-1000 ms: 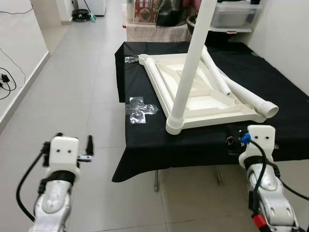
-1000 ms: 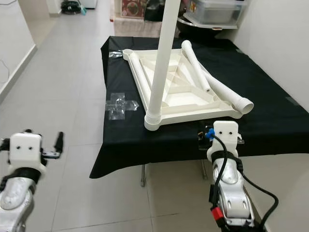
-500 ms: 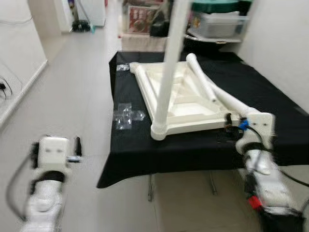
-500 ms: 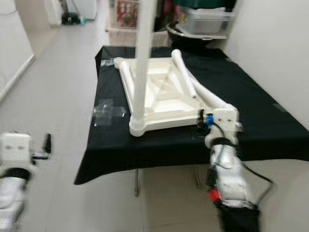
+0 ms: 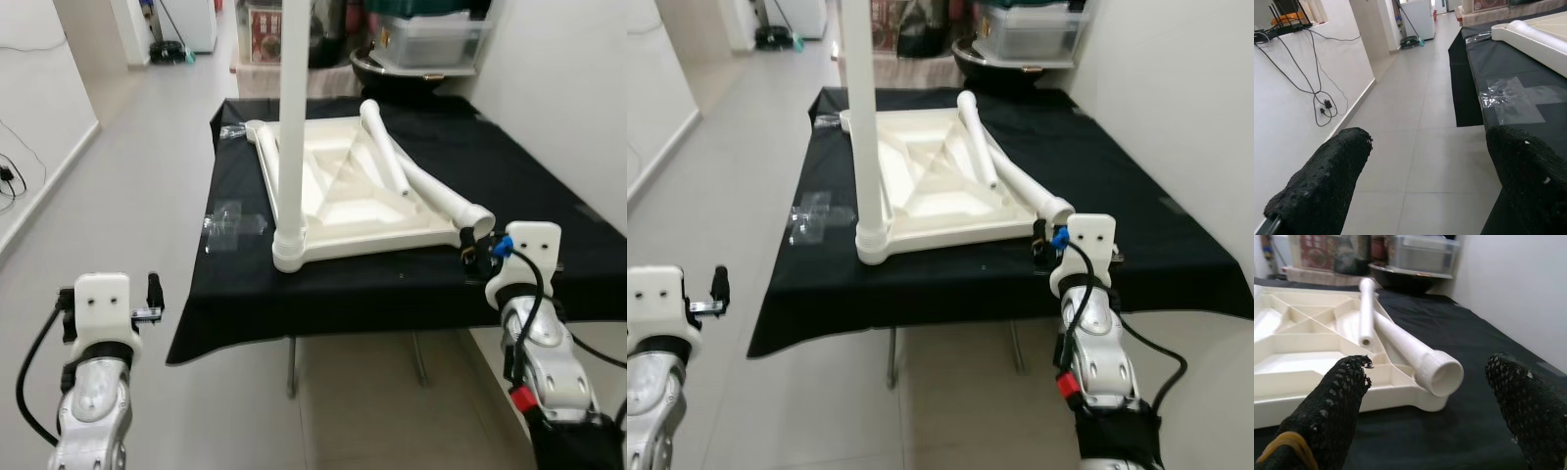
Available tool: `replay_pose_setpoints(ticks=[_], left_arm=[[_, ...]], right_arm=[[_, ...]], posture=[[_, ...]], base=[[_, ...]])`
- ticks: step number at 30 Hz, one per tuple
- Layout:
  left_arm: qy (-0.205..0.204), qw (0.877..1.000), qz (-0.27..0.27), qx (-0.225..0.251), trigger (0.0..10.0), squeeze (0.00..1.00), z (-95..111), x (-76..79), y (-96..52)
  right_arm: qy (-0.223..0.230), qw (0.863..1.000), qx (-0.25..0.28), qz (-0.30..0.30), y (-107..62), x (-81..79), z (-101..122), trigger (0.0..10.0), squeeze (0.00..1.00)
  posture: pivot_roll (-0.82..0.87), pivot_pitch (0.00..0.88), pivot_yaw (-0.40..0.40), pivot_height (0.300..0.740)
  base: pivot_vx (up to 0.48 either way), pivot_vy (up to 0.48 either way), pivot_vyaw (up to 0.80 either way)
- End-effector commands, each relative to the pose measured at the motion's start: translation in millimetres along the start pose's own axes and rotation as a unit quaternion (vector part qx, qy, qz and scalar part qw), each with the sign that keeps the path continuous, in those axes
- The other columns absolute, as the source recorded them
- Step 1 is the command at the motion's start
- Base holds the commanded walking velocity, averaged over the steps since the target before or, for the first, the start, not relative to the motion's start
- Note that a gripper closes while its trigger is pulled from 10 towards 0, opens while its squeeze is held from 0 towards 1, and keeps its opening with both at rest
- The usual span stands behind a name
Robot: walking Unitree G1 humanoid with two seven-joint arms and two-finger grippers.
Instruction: Building children table
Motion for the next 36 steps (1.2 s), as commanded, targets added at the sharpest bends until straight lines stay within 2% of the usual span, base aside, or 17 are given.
replay_pose_setpoints(ticks=[1,5,8,9,10,13,15,17,21,28,36], left_arm=[[0.006,1.0,0.004,-0.004,10.0,0.0,-2,-0.8,-1.4],[0.009,1.0,0.007,0.002,10.0,0.0,0,-0.6,-2.1],[0.047,0.997,0.063,0.028,10.0,0.0,14,-26.4,7.4],[0.047,0.997,0.063,0.028,10.0,0.0,14,-26.4,7.4],[0.055,0.995,0.075,0.033,10.0,0.0,17,-32.6,9.5],[0.093,0.983,0.144,0.061,10.0,0.0,34,-68.5,18.8],[0.097,0.979,0.165,0.065,10.0,0.0,38,-79.6,21.1],[0.097,0.978,0.174,0.063,10.0,0.0,38,-84.4,22.5],[0.1,0.979,0.165,0.068,10.0,0.0,38,-80.2,23.9],[0.092,0.982,0.149,0.065,10.0,0.0,35,-68.2,25.0],[0.089,0.983,0.147,0.066,10.0,0.0,34,-68.3,27.2]], right_arm=[[0.004,1.0,0.014,0.005,0.3,-1.7,5,10.0,0.0],[-0.01,1.0,0.027,0.01,4.2,-1.7,12,10.0,0.0],[0.004,0.999,0.036,-0.016,15.3,9.6,21,10.0,0.0],[0.004,0.999,0.036,-0.016,15.3,9.6,21,10.0,0.0],[0.006,0.999,0.038,-0.022,17.2,11.9,22,10.0,0.0],[0.013,0.998,0.048,-0.027,24.5,16.6,30,10.0,0.0],[0.016,0.998,0.053,-0.027,27.3,17.5,32,10.0,0.0],[0.012,0.998,0.058,-0.028,30.2,17.7,35,10.0,0.0],[-0.007,0.998,0.06,-0.028,34.6,16.7,37,10.0,0.0],[-0.005,0.998,0.066,-0.017,37.2,11.3,38,10.0,0.0],[-0.006,0.998,0.064,-0.02,38.1,13.0,36,10.0,0.0]], posture=[[0.08,0.04,-0.086,0.74],[0.08,0.04,-0.088,0.74],[0.09,0.039,-0.093,0.74],[0.09,0.039,-0.093,0.74],[0.09,0.039,-0.093,0.74],[0.09,0.037,-0.093,0.74],[0.09,0.035,-0.092,0.74],[0.09,0.032,-0.092,0.74],[0.09,0.028,-0.092,0.74],[0.09,0.024,-0.092,0.74],[0.09,0.02,-0.09,0.74]], base=[[0.0,0.0,0.0],[0.0,0.0,0.0],[0.0,0.0,0.0],[0.0,0.0,0.0],[0.0,0.0,0.0],[0.0,0.0,0.0],[0.0,0.0,0.0],[0.0,0.0,0.0],[0.0,0.0,0.0],[0.0,0.0,0.0],[0.228,0.0,0.0]])
Point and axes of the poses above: a point about 5 cm out from each wrist's last joint towards the gripper, its own y axis pointing out of the wrist towards the gripper, its own z axis along the axis of the wrist's last joint, x = y × z, the point moved 2 cm from there along y, pointing out of the wrist towards the gripper, and after that the axes turned 5 degrees about y, right-handed, at the moved point
